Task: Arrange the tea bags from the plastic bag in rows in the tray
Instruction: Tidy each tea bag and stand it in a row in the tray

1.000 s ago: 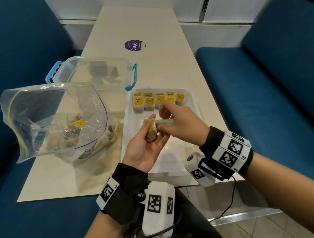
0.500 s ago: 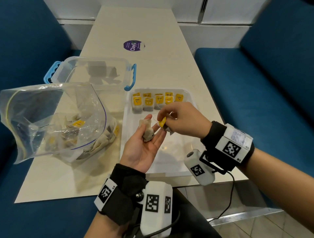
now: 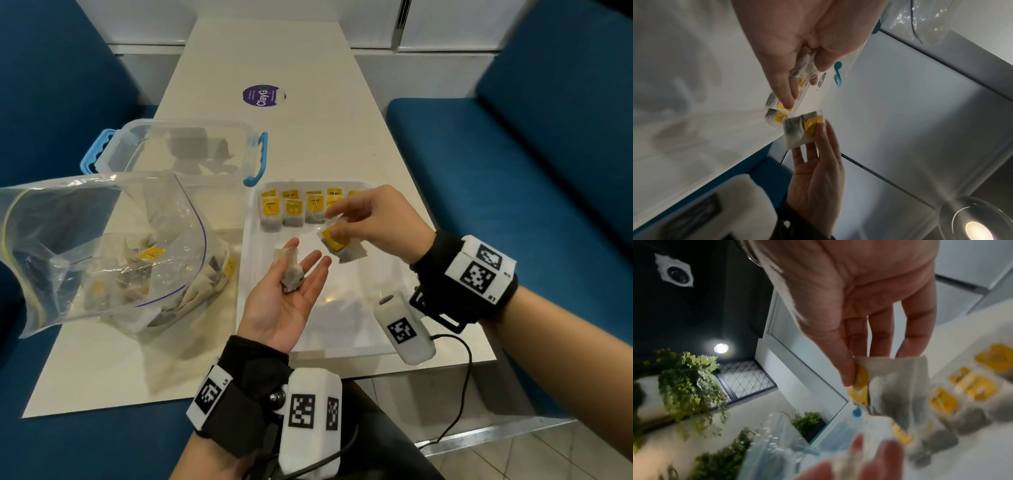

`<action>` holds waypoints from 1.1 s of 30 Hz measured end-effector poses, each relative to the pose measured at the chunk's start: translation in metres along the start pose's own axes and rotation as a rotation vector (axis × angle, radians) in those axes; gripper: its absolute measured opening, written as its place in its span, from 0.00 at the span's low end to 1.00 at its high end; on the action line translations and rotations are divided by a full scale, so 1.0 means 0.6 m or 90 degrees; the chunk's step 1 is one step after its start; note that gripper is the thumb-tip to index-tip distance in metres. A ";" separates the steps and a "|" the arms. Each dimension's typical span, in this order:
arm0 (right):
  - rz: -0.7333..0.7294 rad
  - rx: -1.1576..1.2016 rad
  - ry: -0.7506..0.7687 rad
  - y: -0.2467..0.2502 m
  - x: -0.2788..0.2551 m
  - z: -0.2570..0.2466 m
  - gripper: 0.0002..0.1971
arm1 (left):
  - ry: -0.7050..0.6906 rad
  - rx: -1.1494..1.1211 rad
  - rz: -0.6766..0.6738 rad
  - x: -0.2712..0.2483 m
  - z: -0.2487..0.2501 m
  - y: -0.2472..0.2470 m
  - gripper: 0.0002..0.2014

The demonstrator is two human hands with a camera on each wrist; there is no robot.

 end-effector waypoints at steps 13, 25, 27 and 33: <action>-0.099 -0.057 -0.013 0.071 0.051 0.016 0.05 | 0.016 -0.010 0.033 0.005 -0.015 0.021 0.15; -0.082 -0.082 -0.020 0.087 0.069 0.053 0.01 | 0.023 -0.005 0.038 0.004 -0.025 0.017 0.15; -0.092 -0.136 -0.015 0.078 0.079 0.068 0.05 | 0.024 -0.006 0.040 0.005 -0.027 0.019 0.15; -0.106 -0.393 0.019 0.052 0.117 0.115 0.10 | 0.024 0.004 0.047 0.009 -0.034 0.023 0.16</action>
Point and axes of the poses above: each hand's wrist, its own x-axis towards the middle knuckle, its own y-axis out of the back of the hand, z = x × y, the point moved 9 cm from there along x, towards the middle knuckle, and after that the axes turned 9 degrees about z, right-handed, at the moved point
